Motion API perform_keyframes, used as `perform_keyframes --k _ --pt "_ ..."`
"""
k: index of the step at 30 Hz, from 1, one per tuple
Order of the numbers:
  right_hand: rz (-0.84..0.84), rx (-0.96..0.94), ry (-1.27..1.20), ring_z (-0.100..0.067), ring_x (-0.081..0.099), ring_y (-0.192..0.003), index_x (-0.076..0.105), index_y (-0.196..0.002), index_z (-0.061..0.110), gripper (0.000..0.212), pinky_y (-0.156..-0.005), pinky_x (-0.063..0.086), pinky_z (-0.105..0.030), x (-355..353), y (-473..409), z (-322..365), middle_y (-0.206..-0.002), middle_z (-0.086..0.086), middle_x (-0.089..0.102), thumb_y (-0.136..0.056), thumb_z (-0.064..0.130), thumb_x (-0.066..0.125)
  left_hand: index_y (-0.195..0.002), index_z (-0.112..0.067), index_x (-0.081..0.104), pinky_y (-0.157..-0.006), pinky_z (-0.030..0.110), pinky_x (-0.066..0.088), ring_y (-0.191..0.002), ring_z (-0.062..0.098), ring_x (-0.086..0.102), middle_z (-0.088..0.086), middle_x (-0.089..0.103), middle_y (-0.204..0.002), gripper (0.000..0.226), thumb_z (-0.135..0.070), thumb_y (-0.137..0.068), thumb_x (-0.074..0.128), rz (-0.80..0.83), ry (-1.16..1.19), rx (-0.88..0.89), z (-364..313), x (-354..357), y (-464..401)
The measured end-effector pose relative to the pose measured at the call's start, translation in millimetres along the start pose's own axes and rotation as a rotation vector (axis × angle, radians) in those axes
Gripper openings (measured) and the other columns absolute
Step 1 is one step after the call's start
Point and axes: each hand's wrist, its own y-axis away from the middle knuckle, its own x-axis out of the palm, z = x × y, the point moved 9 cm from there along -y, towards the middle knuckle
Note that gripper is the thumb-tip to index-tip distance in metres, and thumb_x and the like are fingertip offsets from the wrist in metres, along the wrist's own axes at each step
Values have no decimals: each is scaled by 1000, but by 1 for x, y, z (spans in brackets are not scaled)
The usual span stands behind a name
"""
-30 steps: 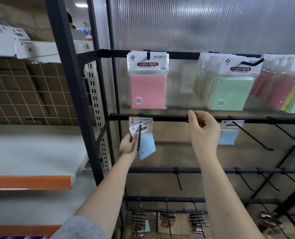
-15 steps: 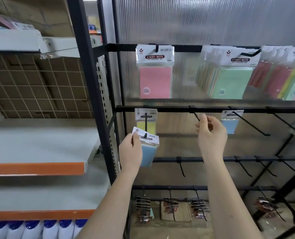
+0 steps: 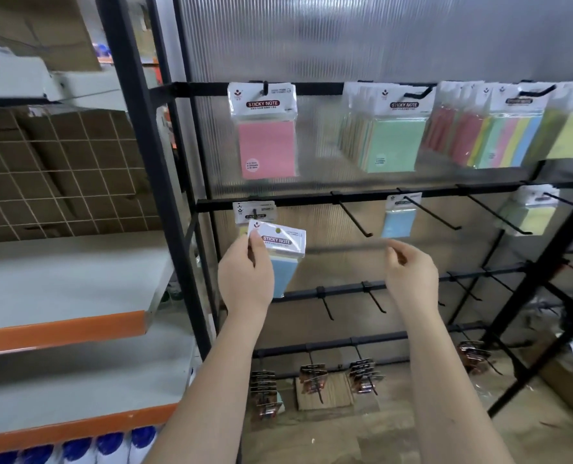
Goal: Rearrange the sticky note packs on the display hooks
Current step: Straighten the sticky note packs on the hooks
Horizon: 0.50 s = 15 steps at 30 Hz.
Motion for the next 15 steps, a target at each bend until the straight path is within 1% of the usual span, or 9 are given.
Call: perform_keyframes --k 1,3,4,5,8,10,13,15 --pt "-11 13 12 -22 59 -96 60 -126 12 33 -85 47 -33 -7 -2 -6 -113 -6 67 -98 18 43 -75 -18 49 -50 20 40 -69 9 57 -8 57 -75 33 -34 -100 37 2 2 20 -9 4 0" --pt "-38 33 37 -17 57 -94 60 -126 12 33 -80 40 -23 -20 -9 -18 -116 -5 66 -98 17 43 -72 -12 49 -50 23 40 -67 13 56 -2 59 -74 37 -33 -100 37 10 20 57 -28 15 0" --pt "-47 45 51 -17 56 -97 60 -126 11 33 -80 36 -20 -26 -13 -26 -118 -5 65 -98 16 43 -70 -10 49 -50 24 40 -65 12 55 -1 58 -71 40 -34 -100 36 14 34 79 -38 21 1" --pt "-50 59 60 -19 57 -103 59 -127 10 34 -82 35 -19 -31 -17 -35 -121 -6 64 -98 16 43 -66 -12 47 -50 24 39 -61 9 52 -3 56 -66 42 -35 -100 36 17 45 106 -48 27 1" --pt "-37 114 75 -24 52 -120 54 -132 9 37 -93 37 -25 -43 -31 -64 -130 -7 59 -98 15 42 -60 -24 34 -46 19 32 -55 4 48 -11 48 -58 39 -37 -96 34 34 70 178 -76 49 6" --pt "-21 129 82 -25 50 -123 51 -135 9 39 -99 37 -28 -50 -45 -83 -134 -7 56 -98 16 41 -59 -27 29 -46 17 31 -53 2 46 -12 43 -54 38 -34 -96 35 35 93 213 -90 67 10" --pt "30 125 97 -25 49 -126 47 -138 8 41 -101 37 -30 -58 -77 -110 -137 -8 53 -99 16 39 -59 -27 27 -47 15 29 -52 1 43 -14 38 -52 39 -33 -97 35 33 124 211 -102 98 18" --pt "92 115 125 -26 48 -126 45 -139 6 42 -103 37 -33 -58 -107 -125 -138 -9 52 -99 17 38 -59 -28 27 -46 14 28 -51 -1 42 -15 37 -51 39 -31 -97 36 2 124 198 -108 116 24"
